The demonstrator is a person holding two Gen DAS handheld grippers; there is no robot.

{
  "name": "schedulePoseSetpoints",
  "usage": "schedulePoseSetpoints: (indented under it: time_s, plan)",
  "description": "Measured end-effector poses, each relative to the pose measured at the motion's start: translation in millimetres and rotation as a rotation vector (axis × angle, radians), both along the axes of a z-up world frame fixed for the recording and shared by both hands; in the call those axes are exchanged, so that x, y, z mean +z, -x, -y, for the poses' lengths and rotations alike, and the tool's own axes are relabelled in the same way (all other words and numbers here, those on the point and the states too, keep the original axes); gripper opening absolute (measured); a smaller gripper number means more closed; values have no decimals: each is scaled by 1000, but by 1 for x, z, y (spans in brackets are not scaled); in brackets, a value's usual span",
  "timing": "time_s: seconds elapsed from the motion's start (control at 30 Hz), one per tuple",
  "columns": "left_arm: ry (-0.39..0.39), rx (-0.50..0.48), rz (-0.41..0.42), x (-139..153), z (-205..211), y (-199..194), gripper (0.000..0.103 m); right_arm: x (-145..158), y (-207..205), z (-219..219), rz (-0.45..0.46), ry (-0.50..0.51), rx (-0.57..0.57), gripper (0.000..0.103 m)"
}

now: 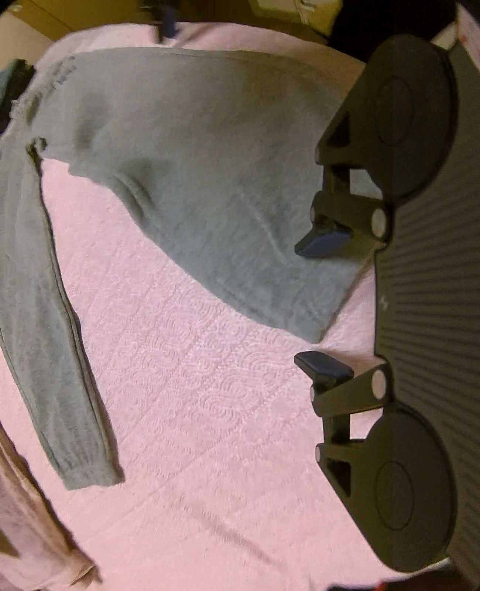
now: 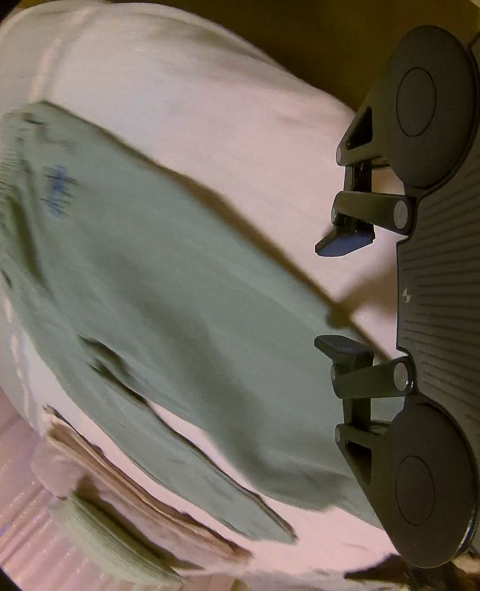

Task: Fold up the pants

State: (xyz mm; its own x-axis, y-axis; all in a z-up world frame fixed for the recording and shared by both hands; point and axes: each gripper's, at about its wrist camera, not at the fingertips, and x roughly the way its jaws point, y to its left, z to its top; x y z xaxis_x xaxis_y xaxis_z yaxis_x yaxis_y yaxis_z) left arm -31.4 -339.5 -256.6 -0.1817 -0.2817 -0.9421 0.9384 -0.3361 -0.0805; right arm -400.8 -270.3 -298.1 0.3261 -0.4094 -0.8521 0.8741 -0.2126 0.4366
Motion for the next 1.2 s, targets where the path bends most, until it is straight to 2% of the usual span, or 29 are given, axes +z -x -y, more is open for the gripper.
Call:
schedulePoseSetpoints:
  time_s: [0.13, 0.23, 0.3, 0.47, 0.67, 0.83, 0.9, 0.93, 1.0, 1.1, 1.2]
  plan:
    - [-39, 42, -126, -18, 8, -13, 52, -12, -26, -28, 81, -6, -58, 45]
    - [-49, 56, -147, -24, 9, -17, 45, -11, -41, -34, 138, 9, -71, 45]
    - [-47, 43, -160, -21, 7, -18, 36, -8, -56, -38, 179, 14, -41, 45]
    - [-44, 12, -168, -7, -11, -13, 24, -10, -94, -52, 257, -14, 89, 45]
    - [-55, 10, -191, 9, -29, -15, 23, -17, -139, -78, 360, -48, 147, 45]
    - [-84, -8, -232, -4, -23, -23, 23, -30, -169, -78, 346, -9, 64, 44]
    - [-96, -24, -251, -7, -22, -28, 23, -28, -170, -83, 329, -2, 3, 18]
    - [-100, -34, -259, -4, -24, -30, 23, -25, -172, -88, 320, -14, -13, 0]
    - [-114, -52, -280, 6, -31, -30, 23, -12, -171, -99, 310, -28, -46, 0]
    - [-133, -101, -317, 20, -52, -25, 23, 18, -166, -118, 255, -21, -27, 0]
    - [-140, -110, -326, 9, -62, -20, 23, 18, -159, -126, 227, -41, -20, 1]
